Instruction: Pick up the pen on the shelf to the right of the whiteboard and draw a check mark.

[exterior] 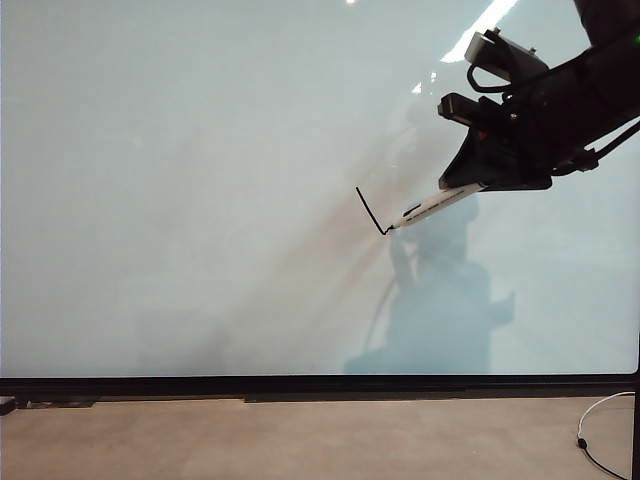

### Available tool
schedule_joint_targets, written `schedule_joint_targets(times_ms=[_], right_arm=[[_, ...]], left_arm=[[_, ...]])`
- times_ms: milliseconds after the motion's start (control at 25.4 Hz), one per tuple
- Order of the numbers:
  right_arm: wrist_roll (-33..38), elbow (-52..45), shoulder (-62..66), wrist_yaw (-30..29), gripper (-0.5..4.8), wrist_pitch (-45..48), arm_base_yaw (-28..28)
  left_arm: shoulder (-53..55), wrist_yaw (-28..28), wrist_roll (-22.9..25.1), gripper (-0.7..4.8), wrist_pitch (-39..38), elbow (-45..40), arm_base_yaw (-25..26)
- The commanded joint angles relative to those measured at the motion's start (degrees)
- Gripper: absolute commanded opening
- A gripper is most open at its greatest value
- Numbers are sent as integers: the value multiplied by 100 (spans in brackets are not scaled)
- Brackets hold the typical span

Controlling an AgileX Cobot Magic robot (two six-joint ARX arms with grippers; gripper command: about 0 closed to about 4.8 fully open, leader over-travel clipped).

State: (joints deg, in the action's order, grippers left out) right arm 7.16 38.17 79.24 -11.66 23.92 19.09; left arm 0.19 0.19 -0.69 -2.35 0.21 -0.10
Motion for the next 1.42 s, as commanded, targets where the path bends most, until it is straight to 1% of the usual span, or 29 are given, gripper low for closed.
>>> schedule_joint_targets(times_ms=[39,985,1103,1418], right_arm=[[-83,26,-155,114,-7,44,-44],[-264,20,-435,179,-7,31,-162],[-269,20,-435,260,-7,44,-168],[-273,22,-435,249,-7,122,-278]], left_arm=[[0,0,24,-4,70,17,0],[0,2,24,-4,68,15,0],[0,0,24,-4,70,17,0],[0,0,24,-5,70,17,-2]])
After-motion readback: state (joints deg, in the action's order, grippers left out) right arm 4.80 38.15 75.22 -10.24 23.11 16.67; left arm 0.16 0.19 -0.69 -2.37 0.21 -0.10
